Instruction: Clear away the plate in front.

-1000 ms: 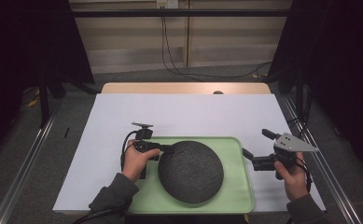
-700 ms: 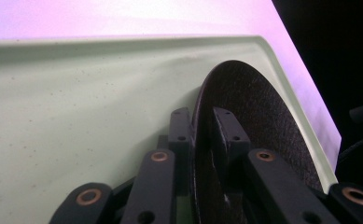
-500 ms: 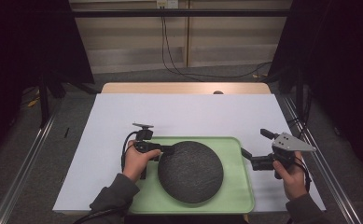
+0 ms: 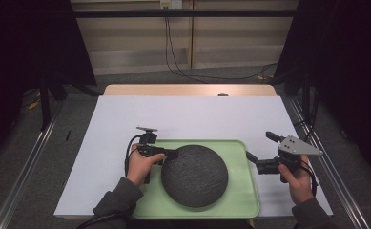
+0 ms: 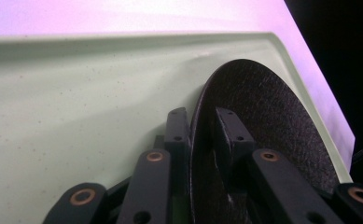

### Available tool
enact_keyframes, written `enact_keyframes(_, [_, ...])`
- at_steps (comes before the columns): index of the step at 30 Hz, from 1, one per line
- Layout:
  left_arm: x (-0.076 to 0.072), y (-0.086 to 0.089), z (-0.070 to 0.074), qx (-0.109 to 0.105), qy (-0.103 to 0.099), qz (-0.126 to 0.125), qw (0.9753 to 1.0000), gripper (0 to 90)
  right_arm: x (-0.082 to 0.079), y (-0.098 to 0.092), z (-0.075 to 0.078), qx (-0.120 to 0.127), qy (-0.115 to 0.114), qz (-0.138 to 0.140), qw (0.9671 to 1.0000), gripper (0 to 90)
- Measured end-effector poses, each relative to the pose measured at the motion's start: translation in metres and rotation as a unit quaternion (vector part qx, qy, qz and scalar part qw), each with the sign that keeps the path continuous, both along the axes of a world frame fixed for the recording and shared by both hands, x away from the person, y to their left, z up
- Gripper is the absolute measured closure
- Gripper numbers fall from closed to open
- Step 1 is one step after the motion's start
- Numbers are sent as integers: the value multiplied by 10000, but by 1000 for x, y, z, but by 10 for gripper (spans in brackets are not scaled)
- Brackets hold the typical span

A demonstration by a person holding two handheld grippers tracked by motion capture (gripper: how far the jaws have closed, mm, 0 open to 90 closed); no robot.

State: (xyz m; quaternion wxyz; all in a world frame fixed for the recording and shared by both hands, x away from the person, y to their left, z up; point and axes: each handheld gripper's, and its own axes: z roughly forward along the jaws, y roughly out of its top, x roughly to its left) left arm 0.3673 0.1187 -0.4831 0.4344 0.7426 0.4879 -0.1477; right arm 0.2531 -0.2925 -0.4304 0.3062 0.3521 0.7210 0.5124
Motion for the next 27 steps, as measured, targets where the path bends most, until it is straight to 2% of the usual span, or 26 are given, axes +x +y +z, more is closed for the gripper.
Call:
enact_keyframes(6, [-1,-2,1,59,-75,66,9999,752,-1,0,0,-5,7,-7,10000,3])
enact_keyframes(8, [0,-1,2,169,-198,-2,9997,749,-1,0,0,-14,3,-12,10000,3])
enact_keyframes(11, [-1,0,5,186,-287,104,9994,772,0,0,0,-16,-6,-12,10000,3])
enact_keyframes(12, [-1,1,7,99,-302,119,9994,767,0,0,0,-15,1,-1,10000,3])
enact_keyframes(15, [-1,2,10,124,-345,116,9993,736,0,1,0,-27,9,-19,10000,3])
enact_keyframes(17, [-1,3,11,164,-470,138,9987,713,0,1,0,-48,8,-13,10000,3])
enact_keyframes(21, [-2,5,15,120,-531,217,9983,660,0,0,0,-38,18,-12,10000,4])
enact_keyframes(24, [-3,6,19,174,-769,184,9967,625,0,0,0,-52,10,-2,10000,4])
enact_keyframes(27, [-3,8,23,165,-891,256,9956,596,0,0,0,-68,6,-18,10000,4])
